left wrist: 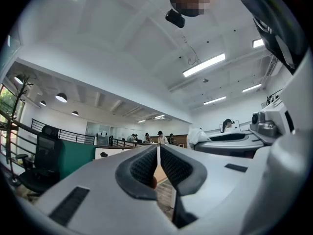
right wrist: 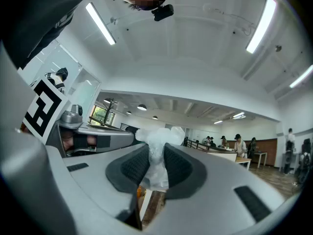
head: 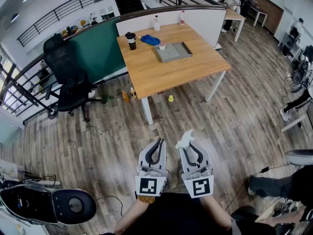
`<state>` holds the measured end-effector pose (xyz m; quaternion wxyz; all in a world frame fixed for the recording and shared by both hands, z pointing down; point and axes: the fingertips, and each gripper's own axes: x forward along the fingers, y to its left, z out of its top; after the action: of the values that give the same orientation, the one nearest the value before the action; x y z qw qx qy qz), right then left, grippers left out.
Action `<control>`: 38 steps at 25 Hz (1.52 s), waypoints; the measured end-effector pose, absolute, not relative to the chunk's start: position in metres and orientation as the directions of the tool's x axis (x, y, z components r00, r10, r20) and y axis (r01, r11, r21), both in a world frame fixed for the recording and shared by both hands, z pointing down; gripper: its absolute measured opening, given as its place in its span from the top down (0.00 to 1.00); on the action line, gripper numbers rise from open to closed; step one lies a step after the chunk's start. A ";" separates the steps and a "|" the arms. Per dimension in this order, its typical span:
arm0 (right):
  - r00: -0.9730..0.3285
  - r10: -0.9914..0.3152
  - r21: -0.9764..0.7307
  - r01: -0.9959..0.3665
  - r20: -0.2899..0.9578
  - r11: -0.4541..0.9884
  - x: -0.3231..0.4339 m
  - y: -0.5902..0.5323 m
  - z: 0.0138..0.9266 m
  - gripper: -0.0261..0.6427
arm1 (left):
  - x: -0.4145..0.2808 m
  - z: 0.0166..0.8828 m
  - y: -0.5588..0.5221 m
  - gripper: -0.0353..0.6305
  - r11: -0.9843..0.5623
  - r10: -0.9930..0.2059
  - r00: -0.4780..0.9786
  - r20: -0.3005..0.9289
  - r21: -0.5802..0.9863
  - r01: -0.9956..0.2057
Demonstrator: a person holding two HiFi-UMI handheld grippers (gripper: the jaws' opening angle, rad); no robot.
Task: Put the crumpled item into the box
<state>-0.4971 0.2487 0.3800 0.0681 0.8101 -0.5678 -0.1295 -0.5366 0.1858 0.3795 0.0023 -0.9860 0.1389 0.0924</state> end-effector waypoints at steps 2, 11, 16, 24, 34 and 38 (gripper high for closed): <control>0.311 -0.941 0.249 -0.909 -0.133 -0.335 -0.492 0.247 0.382 0.83 | -0.531 0.384 0.183 0.89 -0.959 -0.282 0.943 -0.177 0.032 -0.281; 0.295 -0.951 0.220 -0.925 -0.095 -0.309 -0.451 0.238 0.392 0.82 | -0.491 0.387 0.170 0.89 -0.956 -0.294 0.940 -0.171 0.031 -0.293; 0.271 -0.954 0.229 -0.928 -0.126 -0.294 -0.423 0.225 0.385 0.82 | -0.459 0.388 0.163 0.89 -0.957 -0.290 0.944 -0.158 0.031 -0.289; 0.283 -0.959 0.192 -0.942 0.007 -0.277 -0.361 0.219 0.411 0.82 | -0.403 0.391 0.161 0.89 -0.961 -0.274 0.953 -0.126 -0.006 -0.277; 0.214 -0.975 0.186 -0.957 -0.059 -0.221 -0.292 0.212 0.402 0.82 | -0.340 0.392 0.161 0.89 -0.949 -0.307 0.947 -0.095 -0.049 -0.313; 0.208 -0.978 0.198 -0.958 -0.027 -0.209 -0.259 0.222 0.411 0.82 | -0.309 0.393 0.168 0.89 -0.945 -0.315 0.944 -0.093 -0.055 -0.321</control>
<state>-0.2593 0.2216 0.4107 0.0688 0.7741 -0.6251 -0.0731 -0.3093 0.1684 0.3931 0.0347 -0.9854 0.1614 0.0415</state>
